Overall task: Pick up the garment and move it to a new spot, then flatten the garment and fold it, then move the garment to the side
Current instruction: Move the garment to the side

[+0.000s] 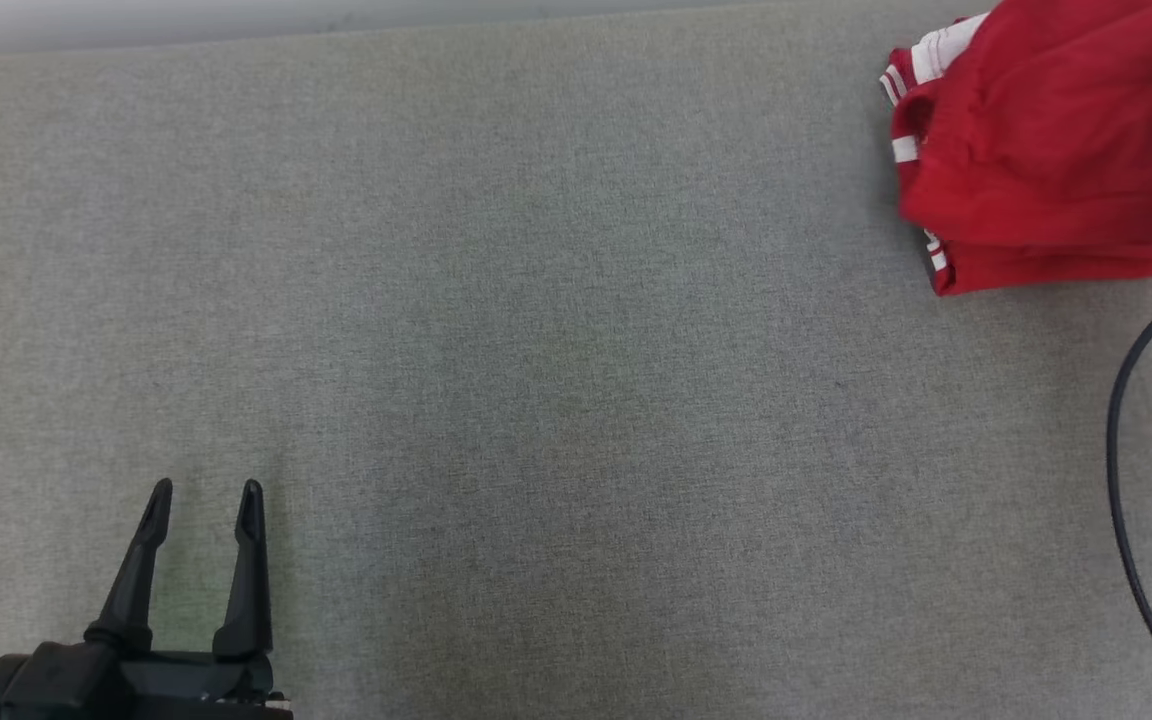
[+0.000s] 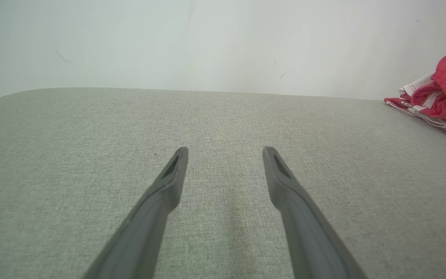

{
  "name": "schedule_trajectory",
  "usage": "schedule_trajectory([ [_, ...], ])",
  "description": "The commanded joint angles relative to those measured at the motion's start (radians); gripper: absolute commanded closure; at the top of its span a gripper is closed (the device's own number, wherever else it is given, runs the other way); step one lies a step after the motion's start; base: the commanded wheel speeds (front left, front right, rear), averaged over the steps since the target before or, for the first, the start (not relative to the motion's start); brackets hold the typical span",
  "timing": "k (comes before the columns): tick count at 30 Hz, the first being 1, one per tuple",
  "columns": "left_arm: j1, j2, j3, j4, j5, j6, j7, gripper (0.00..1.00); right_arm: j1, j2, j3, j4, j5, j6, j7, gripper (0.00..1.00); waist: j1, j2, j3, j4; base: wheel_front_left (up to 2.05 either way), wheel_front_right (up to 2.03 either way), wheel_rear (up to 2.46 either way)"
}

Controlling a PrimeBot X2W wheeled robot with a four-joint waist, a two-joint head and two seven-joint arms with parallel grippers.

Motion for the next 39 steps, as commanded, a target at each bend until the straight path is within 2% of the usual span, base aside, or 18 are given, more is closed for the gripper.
schedule_trajectory([
  [1, -0.008, 0.01, 0.008, -0.005, 0.011, -0.004, -0.004, 0.0, -0.013, -0.016, -0.002, 0.009, 0.007, 0.0, 0.003, 1.0, -0.0001, -0.0001, 0.011, -0.006, 0.0, 0.0, 0.0],
  [8, -0.016, 0.015, 0.012, -0.012, 0.014, -0.006, -0.004, 0.0, -0.034, -0.031, 0.0, 0.045, 0.007, 0.0, 0.005, 1.0, -0.0001, -0.0001, 0.038, -0.008, 0.0, 0.0, 0.0],
  [15, -0.023, 0.017, 0.014, -0.013, 0.016, -0.009, -0.004, 0.0, -0.033, -0.015, 0.003, 0.102, 0.006, 0.0, -0.002, 1.0, -0.0001, -0.0001, 0.054, 0.001, 0.0, 0.0, 0.0],
  [16, -0.024, 0.017, 0.015, -0.012, 0.017, -0.009, -0.004, 0.0, -0.037, -0.014, 0.007, 0.117, -0.003, 0.0, -0.003, 0.76, -0.0001, -0.0001, 0.055, 0.003, 0.0, 0.0, 0.0],
  [17, -0.025, 0.017, 0.017, -0.011, 0.016, -0.009, -0.004, 0.0, -0.04, -0.012, 0.012, 0.131, -0.012, 0.0, -0.001, 0.29, -0.0001, -0.0001, 0.055, 0.004, 0.0, 0.0, 0.0],
  [18, -0.026, 0.016, 0.017, -0.009, 0.016, -0.009, -0.004, 0.0, -0.041, -0.007, 0.016, 0.141, -0.017, 0.0, 0.003, 0.05, -0.0001, -0.0001, 0.055, 0.005, 0.0, 0.0, 0.0],
  [19, -0.027, 0.016, 0.018, -0.008, 0.016, -0.009, -0.004, 0.0, -0.043, -0.001, 0.017, 0.149, -0.019, 0.0, 0.002, 0.0, -0.0001, -0.0001, 0.055, 0.006, 0.0, 0.0, 0.0],
  [30, -0.018, 0.009, 0.026, 0.008, 0.008, -0.005, -0.004, 0.0, -0.062, 0.038, 0.012, 0.199, -0.037, 0.0, -0.079, 0.0, -0.0001, -0.0001, 0.021, 0.001, 0.0, 0.0, 0.0],
  [39, 0.025, -0.004, 0.032, 0.026, -0.009, 0.007, -0.004, 0.0, 0.023, 0.091, -0.036, 0.134, 0.014, 0.0, -0.291, 0.0, -0.0001, -0.0001, -0.086, 0.003, 0.0, 0.0, 0.0],
])
